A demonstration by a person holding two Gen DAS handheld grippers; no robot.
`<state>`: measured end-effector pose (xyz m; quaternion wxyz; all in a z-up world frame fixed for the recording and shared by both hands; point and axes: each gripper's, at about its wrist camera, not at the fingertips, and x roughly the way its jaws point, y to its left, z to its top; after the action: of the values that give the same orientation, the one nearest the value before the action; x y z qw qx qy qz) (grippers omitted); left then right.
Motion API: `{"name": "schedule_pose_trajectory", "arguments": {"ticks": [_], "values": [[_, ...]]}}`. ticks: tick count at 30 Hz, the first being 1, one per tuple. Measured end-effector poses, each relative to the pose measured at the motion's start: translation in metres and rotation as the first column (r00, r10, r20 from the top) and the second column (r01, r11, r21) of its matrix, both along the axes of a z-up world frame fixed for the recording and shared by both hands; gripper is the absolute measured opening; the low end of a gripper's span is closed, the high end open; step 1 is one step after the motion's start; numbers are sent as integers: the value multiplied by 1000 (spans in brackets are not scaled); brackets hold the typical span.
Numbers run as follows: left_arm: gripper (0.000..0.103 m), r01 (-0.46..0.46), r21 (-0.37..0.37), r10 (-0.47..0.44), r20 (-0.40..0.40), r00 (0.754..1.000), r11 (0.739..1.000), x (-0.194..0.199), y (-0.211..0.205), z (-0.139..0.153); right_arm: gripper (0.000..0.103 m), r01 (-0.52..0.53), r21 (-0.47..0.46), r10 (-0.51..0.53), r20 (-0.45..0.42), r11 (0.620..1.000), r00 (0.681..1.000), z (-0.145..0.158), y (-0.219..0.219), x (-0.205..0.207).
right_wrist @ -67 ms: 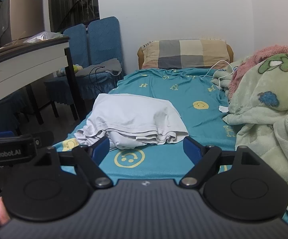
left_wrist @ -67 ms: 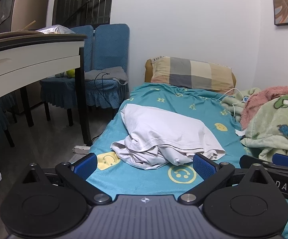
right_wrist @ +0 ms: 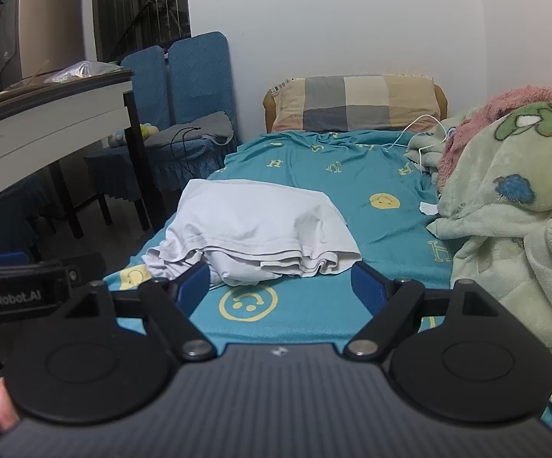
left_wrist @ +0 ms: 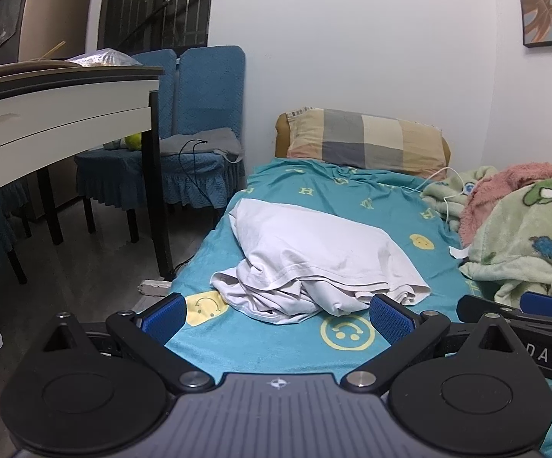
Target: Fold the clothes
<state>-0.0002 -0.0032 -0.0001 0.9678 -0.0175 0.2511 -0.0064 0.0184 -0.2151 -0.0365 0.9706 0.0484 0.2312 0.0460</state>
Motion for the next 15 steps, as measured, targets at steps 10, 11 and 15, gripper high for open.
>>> {"name": "schedule_pose_trajectory", "arguments": {"ticks": [10, 11, 15], "values": [[103, 25, 17, -25, 4, 1000, 1000, -2, -4, 1, 82, 5, 7, -5, 18, 1000, 1000, 3, -1, -2], [103, 30, 25, -30, 5, 1000, 999, -2, -5, 0, 82, 6, 5, -6, 16, 1000, 1000, 1, -1, -2], [103, 40, 50, -40, 10, 999, 998, -3, -7, -2, 82, 9, 7, -9, 17, 1000, 1000, 2, 0, -4]]}}
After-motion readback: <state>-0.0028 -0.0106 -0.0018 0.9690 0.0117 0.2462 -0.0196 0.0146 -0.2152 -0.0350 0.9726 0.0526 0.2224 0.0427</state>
